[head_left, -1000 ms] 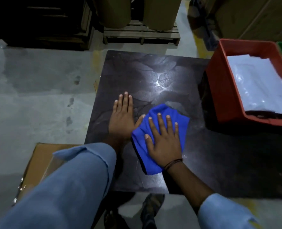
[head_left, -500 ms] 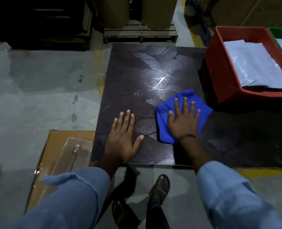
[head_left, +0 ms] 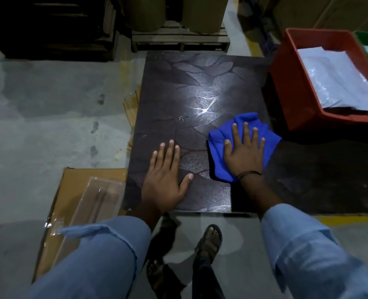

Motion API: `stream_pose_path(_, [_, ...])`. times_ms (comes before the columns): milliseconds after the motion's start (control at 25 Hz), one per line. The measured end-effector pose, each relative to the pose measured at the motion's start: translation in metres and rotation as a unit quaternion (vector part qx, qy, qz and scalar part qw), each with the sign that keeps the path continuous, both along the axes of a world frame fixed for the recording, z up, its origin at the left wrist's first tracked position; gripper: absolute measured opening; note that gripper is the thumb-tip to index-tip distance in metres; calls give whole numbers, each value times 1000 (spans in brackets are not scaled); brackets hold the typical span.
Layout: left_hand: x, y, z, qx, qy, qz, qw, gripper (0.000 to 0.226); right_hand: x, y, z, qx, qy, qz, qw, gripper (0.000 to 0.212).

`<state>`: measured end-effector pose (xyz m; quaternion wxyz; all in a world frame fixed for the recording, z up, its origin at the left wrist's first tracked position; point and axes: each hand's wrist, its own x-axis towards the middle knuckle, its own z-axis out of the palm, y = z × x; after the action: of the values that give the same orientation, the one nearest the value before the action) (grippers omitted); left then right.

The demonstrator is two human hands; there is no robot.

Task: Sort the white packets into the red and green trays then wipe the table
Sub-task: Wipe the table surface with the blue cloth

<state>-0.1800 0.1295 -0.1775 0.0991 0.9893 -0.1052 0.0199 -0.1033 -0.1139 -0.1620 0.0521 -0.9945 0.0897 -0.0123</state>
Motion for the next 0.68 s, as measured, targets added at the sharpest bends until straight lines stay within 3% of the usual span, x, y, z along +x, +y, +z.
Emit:
stream_pose_path(200, [-1,0,1,-15,10,-2,1000,85,-79,17,5,-23,-5,159,987,63])
stream_pose_path(320, [0,-1,4,-12,12,-3,1000,85,-115,-3,6,-7,3,189,982,63])
stream_pose_path(520, [6,5,3,-6,19,-26,999,85,-53,15,-1,-21,-5,86,996,66])
stream_pose_path(680, [69,10,-2,2,15,-14,1000,82,17,35,-7,-26,-11,116,993,66])
